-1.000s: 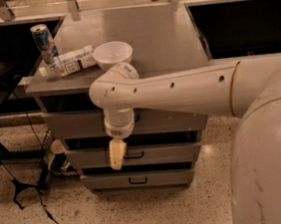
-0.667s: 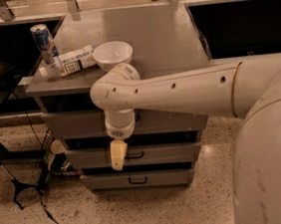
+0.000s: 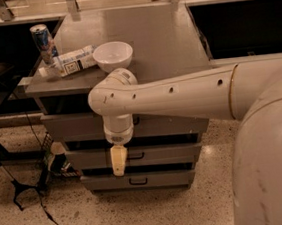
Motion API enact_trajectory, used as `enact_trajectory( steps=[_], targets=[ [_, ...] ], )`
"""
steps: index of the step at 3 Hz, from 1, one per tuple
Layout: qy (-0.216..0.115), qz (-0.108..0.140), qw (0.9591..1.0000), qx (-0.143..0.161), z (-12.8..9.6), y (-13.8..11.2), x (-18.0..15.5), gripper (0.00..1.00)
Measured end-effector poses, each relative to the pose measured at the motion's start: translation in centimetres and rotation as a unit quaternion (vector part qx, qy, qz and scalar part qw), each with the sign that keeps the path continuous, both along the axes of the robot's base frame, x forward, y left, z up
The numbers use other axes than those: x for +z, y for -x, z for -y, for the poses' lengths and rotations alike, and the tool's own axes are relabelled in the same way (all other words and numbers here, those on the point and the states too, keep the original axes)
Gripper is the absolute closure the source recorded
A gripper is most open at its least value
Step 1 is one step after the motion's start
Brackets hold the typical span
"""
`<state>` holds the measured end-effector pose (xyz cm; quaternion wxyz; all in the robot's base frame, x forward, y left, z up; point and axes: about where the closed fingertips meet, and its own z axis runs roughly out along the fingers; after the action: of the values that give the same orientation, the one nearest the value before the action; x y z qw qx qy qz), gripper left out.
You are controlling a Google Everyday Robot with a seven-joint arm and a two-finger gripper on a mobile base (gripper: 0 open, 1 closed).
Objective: Open top drawer
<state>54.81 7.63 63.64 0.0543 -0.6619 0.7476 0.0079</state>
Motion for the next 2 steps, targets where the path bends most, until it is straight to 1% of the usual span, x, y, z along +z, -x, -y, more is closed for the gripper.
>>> enact_trajectory(
  steps=[1,2],
  targets=[
    [-0.012,0.014,0.9998,-0.004,0.3,1.2,-0.2,0.00],
    [-0.039,0.044,0.9978,-0.029,1.0,2.9,-0.1,0.00]
  ],
)
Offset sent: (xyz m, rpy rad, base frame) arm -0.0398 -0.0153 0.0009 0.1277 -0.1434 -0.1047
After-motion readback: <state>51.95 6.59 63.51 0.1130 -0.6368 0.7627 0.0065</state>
